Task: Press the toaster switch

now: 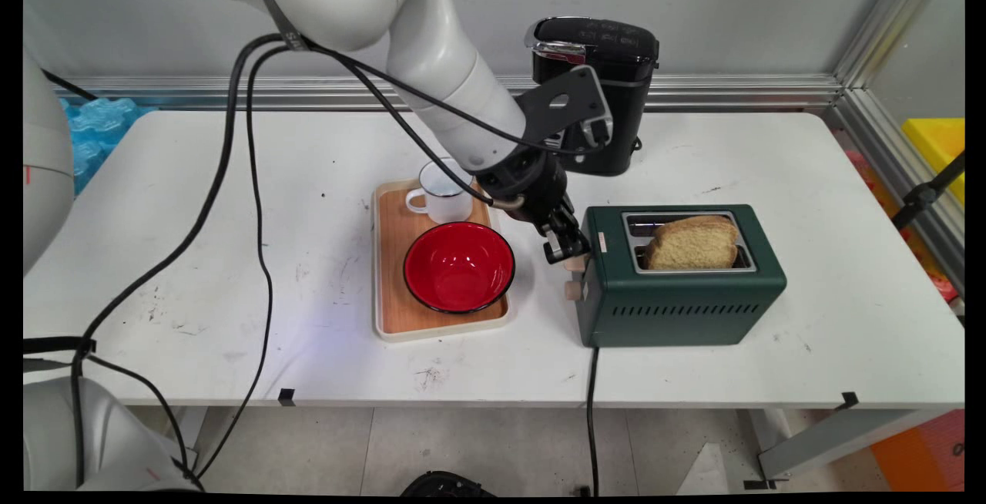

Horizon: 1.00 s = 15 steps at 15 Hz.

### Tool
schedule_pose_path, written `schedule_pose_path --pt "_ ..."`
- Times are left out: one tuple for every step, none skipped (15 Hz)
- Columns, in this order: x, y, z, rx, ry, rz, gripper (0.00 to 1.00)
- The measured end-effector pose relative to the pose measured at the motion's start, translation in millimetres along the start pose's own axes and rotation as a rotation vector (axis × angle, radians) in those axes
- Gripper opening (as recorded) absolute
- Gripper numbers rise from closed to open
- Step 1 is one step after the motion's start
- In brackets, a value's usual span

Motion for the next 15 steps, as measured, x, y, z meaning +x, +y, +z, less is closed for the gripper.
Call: schedule_pose_path --pt "-0.9 0.5 3.1 0.000 -0.002 -0.001 0.00" --pt "-2.0 0.8 5.7 0.000 -0.003 -0.002 0.00" --pt "-2.8 0.9 7.3 0.000 -0.005 -0.002 0.00" --pt "-4.4 1.0 10.2 0.001 -0.006 -0.002 0.00" --pt "-5.7 1.0 12.3 0.001 -0.008 -0.002 0.00" --pt "-7.2 0.9 14.5 0.002 -0.009 -0.001 0.00" --pt "-9.3 0.8 17.1 0.002 -0.011 0.000 0.00" --pt "-11.8 0.5 19.8 0.002 -0.013 0.001 0.00" --pt "-13.7 0.1 22.1 0.002 -0.014 0.002 0.00" --pt "-15.7 -0.3 24.7 0.002 -0.016 0.003 0.00" --pt "-17.6 -0.8 27.0 0.002 -0.017 0.005 0.00" --pt "-19.4 -1.2 28.9 0.003 -0.018 0.007 0.00" --pt "-21.1 -1.6 30.3 0.003 -0.019 0.007 0.00" --pt "-22.7 -2.0 31.9 0.004 -0.020 0.009 0.00" --pt "-23.9 -2.4 32.7 0.004 -0.021 0.010 0.00"
